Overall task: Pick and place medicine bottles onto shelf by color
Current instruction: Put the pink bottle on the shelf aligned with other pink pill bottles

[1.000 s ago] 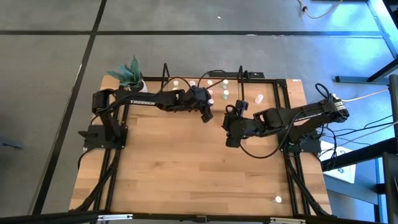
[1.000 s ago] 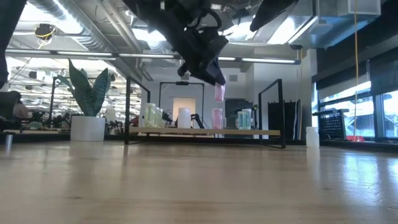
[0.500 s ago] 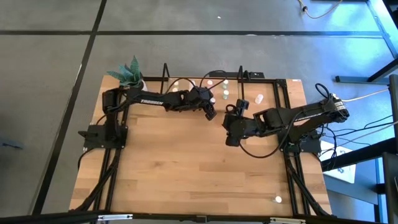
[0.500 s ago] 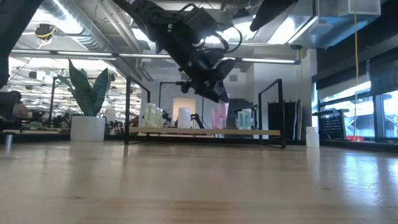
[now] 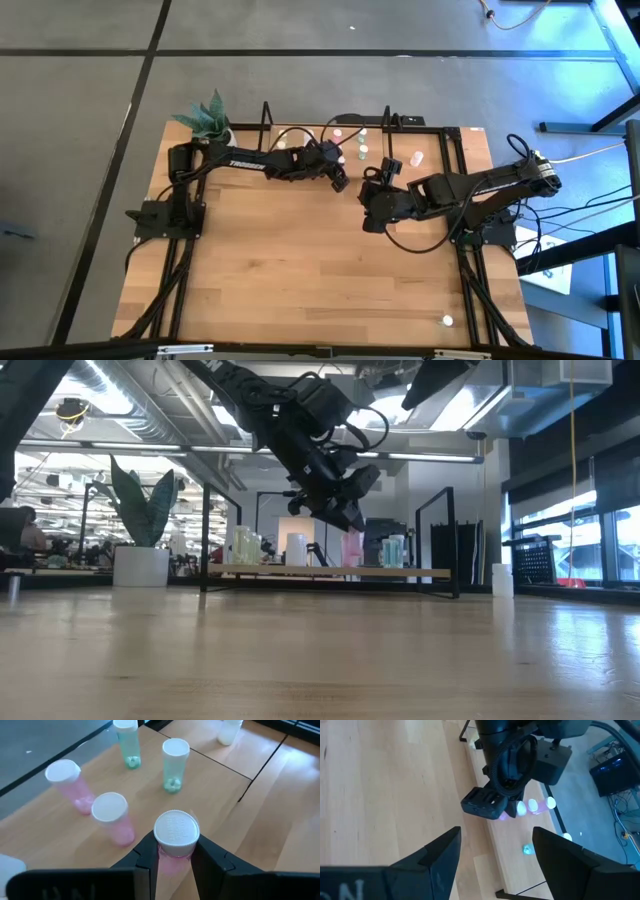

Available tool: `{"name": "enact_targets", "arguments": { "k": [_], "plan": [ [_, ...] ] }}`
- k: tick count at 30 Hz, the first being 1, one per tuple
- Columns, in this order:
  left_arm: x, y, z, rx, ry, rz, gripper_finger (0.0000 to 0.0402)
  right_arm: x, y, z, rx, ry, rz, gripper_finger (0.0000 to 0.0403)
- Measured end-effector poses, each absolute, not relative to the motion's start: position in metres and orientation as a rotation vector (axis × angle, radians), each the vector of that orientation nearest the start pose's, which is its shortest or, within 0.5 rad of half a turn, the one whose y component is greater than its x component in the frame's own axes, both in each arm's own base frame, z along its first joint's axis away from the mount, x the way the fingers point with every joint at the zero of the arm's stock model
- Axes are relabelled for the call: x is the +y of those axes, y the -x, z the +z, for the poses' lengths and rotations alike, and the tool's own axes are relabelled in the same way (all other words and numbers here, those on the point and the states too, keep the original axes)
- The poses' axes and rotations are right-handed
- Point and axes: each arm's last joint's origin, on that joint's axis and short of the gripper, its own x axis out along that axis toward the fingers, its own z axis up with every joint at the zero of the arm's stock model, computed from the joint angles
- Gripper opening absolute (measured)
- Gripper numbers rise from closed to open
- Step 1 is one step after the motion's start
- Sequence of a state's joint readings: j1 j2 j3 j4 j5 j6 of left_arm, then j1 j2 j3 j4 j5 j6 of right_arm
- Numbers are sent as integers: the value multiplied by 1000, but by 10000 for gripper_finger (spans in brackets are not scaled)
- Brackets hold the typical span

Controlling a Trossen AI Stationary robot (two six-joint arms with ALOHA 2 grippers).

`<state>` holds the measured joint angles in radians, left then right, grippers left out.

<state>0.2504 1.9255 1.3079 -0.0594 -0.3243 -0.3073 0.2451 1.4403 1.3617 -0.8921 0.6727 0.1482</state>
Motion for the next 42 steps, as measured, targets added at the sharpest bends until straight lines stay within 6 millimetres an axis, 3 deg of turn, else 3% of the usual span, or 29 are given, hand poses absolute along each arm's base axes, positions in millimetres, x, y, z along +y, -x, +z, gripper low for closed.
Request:
{"name": "enact_targets", "arguments": {
  "k": [24,42],
  "plan": [
    [109,-410,187,595,282,686,86,51,-281,331,837,304,-469,248],
    [109,-408,186,591,294,743,154,51,-281,331,837,303,-470,248]
  ]
}}
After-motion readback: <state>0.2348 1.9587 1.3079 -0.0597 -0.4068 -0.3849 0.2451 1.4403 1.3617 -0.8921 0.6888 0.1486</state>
